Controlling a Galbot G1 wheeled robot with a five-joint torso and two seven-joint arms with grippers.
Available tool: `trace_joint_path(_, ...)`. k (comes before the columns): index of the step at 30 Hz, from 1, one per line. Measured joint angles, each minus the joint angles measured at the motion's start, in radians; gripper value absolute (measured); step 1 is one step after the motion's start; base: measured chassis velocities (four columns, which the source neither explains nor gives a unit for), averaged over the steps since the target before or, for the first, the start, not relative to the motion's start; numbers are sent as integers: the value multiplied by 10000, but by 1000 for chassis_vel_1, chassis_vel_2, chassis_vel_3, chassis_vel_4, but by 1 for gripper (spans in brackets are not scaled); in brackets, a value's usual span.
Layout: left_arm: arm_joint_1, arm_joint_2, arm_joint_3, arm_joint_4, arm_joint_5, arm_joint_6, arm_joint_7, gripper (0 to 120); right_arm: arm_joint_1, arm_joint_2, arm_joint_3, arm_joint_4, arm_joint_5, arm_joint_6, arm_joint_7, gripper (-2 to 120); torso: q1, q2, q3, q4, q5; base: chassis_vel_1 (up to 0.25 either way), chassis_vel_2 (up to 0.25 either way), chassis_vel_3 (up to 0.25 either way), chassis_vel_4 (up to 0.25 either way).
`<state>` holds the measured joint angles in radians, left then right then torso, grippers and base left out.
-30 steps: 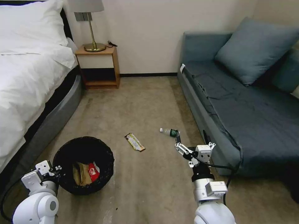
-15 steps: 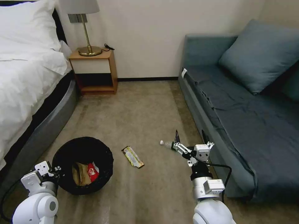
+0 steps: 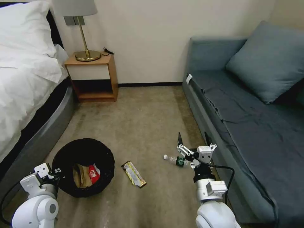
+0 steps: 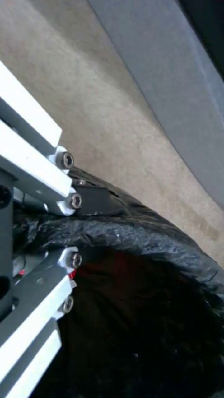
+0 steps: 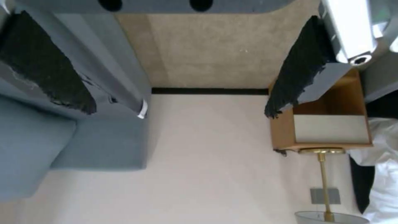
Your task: Pick up the trash bin, then pick up the garbage on the floor and place it into the trash bin.
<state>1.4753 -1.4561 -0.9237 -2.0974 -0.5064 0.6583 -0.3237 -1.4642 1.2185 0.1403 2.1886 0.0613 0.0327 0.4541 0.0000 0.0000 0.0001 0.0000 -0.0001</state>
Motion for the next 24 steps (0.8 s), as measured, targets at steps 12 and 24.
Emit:
trace_joint_path(12, -66, -12, -30, 133, -12, -23, -2, 3, 446, -365, -162, -286, 274, -87, -61, 100, 0, 0, -1, 0, 1, -44, 34, 36, -38)
trace_joint_path(24, -125, -57, -150, 54, -10, -36, -1, 3, 665, -663, -248, -461, 569, -232, -153, 100, 0, -1, -1, 0, 1, 0, 0, 0, 0)
